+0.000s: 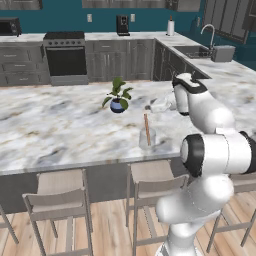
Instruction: Take a straw from the drawer in front and place it inside the glass cup on the dining counter.
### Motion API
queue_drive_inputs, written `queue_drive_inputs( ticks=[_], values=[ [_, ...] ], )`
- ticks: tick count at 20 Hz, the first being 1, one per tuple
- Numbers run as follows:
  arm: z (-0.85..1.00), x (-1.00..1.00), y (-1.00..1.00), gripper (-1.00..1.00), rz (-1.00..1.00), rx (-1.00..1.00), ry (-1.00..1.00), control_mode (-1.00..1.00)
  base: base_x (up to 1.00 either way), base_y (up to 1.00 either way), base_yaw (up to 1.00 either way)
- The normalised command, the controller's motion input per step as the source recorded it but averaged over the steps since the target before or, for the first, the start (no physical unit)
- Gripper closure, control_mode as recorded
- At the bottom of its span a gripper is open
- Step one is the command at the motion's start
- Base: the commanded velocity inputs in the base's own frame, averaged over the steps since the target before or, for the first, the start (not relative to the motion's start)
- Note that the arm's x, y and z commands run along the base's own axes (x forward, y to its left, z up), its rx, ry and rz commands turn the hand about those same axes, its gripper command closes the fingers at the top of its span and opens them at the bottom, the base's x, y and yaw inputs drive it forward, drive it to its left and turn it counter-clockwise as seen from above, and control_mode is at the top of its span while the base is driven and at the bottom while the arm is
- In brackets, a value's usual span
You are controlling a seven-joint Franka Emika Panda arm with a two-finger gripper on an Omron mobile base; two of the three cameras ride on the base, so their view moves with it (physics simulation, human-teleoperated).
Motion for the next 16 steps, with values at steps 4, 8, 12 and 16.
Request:
queue_drive_inputs(
  ticks=[4,8,12,16],
  values=[
    [0.65,-1.00,0.93,-1.00,0.07,-0.37,0.00,-1.00,0.00,0.00,0.00],
    [0.42,-1.00,0.99,-1.00,0.03,-0.42,0.00,-1.00,0.00,0.00,0.00],
    [0.08,-0.93,0.95,-1.00,0.00,-0.43,0.14,-1.00,0.00,0.00,0.00],
    [0.00,-0.56,0.64,-1.00,0.00,-0.35,0.25,-1.00,0.00,0.00,0.00]
  ],
)
